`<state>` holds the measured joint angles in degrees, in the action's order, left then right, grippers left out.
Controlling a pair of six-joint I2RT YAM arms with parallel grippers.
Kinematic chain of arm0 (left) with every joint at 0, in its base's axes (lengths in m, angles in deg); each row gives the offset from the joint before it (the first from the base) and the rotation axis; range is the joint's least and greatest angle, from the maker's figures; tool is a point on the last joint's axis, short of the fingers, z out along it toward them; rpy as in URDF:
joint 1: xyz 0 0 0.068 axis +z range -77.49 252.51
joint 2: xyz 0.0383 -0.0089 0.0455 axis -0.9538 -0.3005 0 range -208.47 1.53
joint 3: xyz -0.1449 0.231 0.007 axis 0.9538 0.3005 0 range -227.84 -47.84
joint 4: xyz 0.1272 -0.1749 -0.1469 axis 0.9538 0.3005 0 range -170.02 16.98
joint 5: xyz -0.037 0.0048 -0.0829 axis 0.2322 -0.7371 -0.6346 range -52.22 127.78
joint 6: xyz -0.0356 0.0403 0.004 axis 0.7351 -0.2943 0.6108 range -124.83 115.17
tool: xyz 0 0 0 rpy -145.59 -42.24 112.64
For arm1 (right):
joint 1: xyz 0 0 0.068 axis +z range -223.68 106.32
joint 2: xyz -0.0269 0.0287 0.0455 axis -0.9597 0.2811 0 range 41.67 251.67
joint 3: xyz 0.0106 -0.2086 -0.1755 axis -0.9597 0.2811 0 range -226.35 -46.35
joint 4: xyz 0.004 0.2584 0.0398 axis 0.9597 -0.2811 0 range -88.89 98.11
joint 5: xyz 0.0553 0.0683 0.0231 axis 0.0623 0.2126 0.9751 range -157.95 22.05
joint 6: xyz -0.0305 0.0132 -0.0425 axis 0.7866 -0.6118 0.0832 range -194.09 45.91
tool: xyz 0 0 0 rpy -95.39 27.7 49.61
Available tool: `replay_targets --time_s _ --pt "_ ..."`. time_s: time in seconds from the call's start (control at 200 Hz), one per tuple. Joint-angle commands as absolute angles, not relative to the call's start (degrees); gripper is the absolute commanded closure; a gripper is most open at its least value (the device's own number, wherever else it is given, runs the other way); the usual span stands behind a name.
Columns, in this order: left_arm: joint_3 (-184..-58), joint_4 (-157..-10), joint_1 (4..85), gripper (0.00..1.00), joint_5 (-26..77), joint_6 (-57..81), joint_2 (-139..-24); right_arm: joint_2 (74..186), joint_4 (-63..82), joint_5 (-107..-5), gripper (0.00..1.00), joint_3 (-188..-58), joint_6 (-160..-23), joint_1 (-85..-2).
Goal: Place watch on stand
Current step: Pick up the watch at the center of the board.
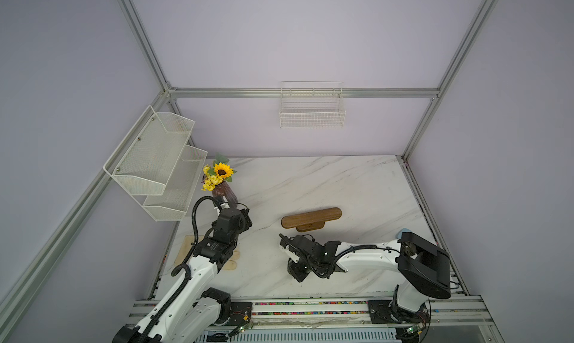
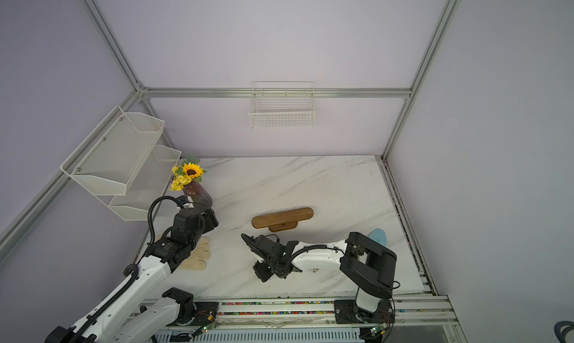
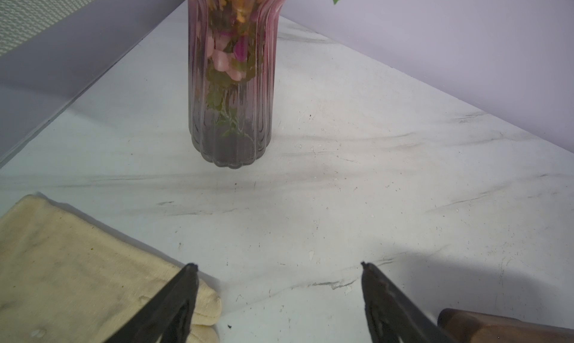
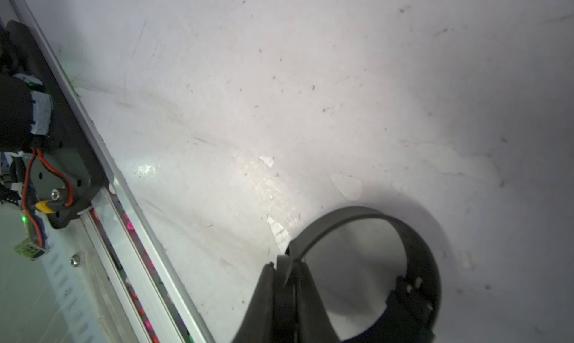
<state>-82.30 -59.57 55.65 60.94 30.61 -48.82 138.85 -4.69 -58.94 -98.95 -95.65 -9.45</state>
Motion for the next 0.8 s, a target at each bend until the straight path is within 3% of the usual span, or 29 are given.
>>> replay_targets --time_s 0.0,0.33,0.59,0.795 --pt "-81.8 -60.8 56.2 0.18 61.8 32.2 -48.8 139.2 -2.6 -54.3 0.89 -100.8 -96.0 -11.1" --pt "-83.1 -60.9 56.3 0.22 59.1 31.9 -49.5 134.8 -1.8 -42.7 0.91 -106.3 -99.6 -19.6" --pt "-89.0 -61.4 56.3 0.00 50.0 29.2 -50.3 133.9 1.3 -29.8 0.90 -115.9 -106.6 -30.8" --pt "-93.4 -63.8 56.3 0.00 37.3 31.8 -50.8 134.3 12.8 -22.4 0.90 -117.5 -117.3 -37.5"
